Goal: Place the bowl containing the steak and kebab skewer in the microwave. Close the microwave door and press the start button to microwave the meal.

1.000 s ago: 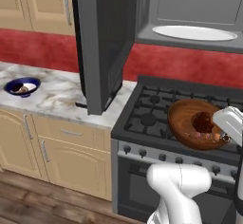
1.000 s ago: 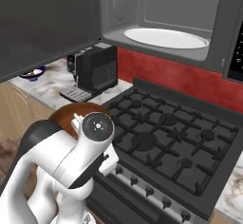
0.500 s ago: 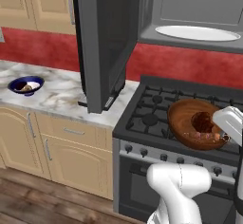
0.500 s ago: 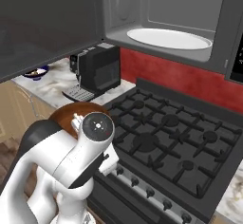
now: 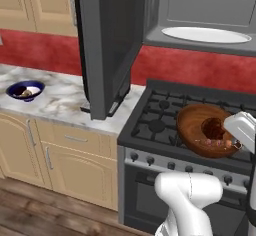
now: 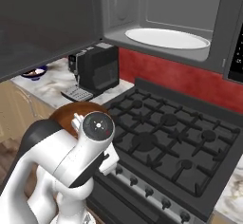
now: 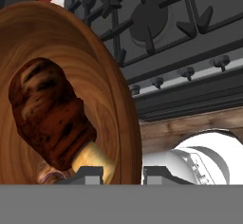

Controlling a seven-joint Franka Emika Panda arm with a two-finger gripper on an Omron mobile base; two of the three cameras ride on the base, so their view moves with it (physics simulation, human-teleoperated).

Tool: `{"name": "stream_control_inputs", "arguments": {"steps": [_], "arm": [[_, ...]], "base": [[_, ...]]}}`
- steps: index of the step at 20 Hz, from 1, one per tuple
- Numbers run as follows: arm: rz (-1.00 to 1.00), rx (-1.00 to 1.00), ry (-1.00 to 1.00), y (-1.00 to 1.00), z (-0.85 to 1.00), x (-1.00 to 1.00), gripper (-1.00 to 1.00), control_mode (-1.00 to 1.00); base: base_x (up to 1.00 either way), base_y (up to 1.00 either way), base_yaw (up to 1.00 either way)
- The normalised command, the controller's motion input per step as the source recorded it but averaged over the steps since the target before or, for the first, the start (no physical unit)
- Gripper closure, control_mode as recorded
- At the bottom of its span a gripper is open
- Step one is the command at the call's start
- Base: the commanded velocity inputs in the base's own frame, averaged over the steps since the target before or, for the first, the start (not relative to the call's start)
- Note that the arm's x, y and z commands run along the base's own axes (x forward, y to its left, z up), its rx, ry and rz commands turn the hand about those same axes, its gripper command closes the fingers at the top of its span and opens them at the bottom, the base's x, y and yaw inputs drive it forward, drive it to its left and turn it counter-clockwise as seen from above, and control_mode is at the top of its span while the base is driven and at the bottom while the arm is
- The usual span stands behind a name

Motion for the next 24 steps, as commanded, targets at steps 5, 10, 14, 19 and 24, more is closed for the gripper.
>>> {"name": "stream_control_inputs", "arguments": {"steps": [5, 10, 14, 19, 24], "arm": [[0.0, 0.0, 0.0, 0.0, 0.0, 0.0, 1.0, 1.0], [0.0, 0.0, 0.0, 0.0, 0.0, 0.0, 1.0, 1.0], [0.0, 0.0, 0.0, 0.0, 0.0, 0.0, 1.0, 1.0], [0.0, 0.0, 0.0, 0.0, 0.0, 0.0, 1.0, -1.0], [0.0, 0.0, 0.0, 0.0, 0.01, 0.0, 1.0, -1.0]], "base": [[0.0, -0.1, -0.15], [0.0, -0.06, -0.18], [0.0, 0.0, -0.09], [0.01, 0.0, 0.0], [0.0, 0.0, 0.0]]}}
